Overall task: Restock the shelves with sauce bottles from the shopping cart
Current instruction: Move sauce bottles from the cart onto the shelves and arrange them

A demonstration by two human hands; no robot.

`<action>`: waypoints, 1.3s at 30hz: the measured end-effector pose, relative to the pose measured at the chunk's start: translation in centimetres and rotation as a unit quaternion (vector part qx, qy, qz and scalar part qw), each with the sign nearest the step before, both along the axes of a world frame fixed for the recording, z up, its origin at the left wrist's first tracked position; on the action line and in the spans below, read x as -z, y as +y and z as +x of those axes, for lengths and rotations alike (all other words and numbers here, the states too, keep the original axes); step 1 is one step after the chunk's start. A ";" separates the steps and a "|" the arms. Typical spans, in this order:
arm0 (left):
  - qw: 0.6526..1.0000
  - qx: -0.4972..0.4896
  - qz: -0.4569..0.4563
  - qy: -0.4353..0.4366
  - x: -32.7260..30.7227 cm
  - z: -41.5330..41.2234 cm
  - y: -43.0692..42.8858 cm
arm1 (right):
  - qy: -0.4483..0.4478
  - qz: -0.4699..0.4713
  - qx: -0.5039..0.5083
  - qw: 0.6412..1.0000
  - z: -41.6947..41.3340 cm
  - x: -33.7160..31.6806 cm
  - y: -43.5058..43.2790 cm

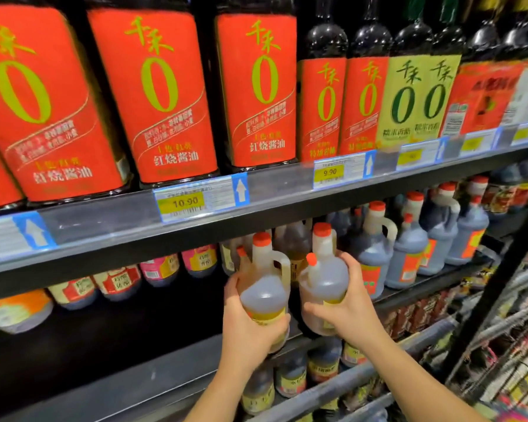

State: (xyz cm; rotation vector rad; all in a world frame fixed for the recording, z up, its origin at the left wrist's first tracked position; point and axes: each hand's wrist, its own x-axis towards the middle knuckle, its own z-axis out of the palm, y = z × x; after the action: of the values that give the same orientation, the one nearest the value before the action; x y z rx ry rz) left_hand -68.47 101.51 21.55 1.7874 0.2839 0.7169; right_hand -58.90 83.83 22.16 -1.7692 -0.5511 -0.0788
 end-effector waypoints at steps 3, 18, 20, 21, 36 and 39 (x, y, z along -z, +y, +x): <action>1.000 -0.012 0.016 -0.002 0.3 0.8 0.0 | 0.021 0.005 -0.022 1.000 1.5 0.7 0.2; 0.999 -0.016 0.034 0.006 1.3 2.2 -0.3 | 0.001 0.007 -0.094 0.996 5.1 2.3 0.8; 0.999 -0.013 0.034 0.006 1.2 2.3 -0.5 | 0.001 0.002 -0.093 0.996 5.0 2.1 0.8; 0.999 -0.011 0.033 0.005 1.1 2.4 -0.6 | 0.003 -0.002 -0.092 0.996 4.9 2.0 0.7; 0.997 -0.025 0.062 0.023 3.8 -2.0 -1.0 | -0.003 -0.106 0.016 0.994 -1.7 0.5 -2.1; 0.996 -0.037 0.076 0.009 4.4 -3.6 -1.6 | -0.013 -0.130 0.044 0.990 -3.4 0.4 -3.4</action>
State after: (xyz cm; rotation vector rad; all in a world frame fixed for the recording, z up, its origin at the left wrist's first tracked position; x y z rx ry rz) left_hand -72.12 99.86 17.14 1.9360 0.3170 0.7923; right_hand -62.31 80.40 21.73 -2.0496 -0.5198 -0.0960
